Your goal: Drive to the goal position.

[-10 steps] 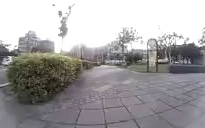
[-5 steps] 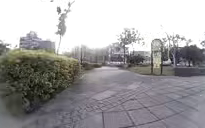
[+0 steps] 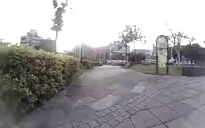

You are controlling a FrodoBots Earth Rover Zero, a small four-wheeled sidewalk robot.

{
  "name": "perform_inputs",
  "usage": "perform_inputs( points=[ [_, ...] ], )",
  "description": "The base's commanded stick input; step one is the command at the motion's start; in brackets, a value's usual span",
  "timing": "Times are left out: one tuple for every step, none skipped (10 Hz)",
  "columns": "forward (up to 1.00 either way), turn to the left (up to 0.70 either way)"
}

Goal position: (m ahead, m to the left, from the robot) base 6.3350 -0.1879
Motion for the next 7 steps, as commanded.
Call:
perform_inputs(
  points=[
    [1.0, 0.0],
    [1.0, -0.17],
    [1.0, -0.4],
    [1.0, -0.31],
    [1.0, -0.08],
    [1.0, 0.0],
    [1.0, -0.07]
  ],
)
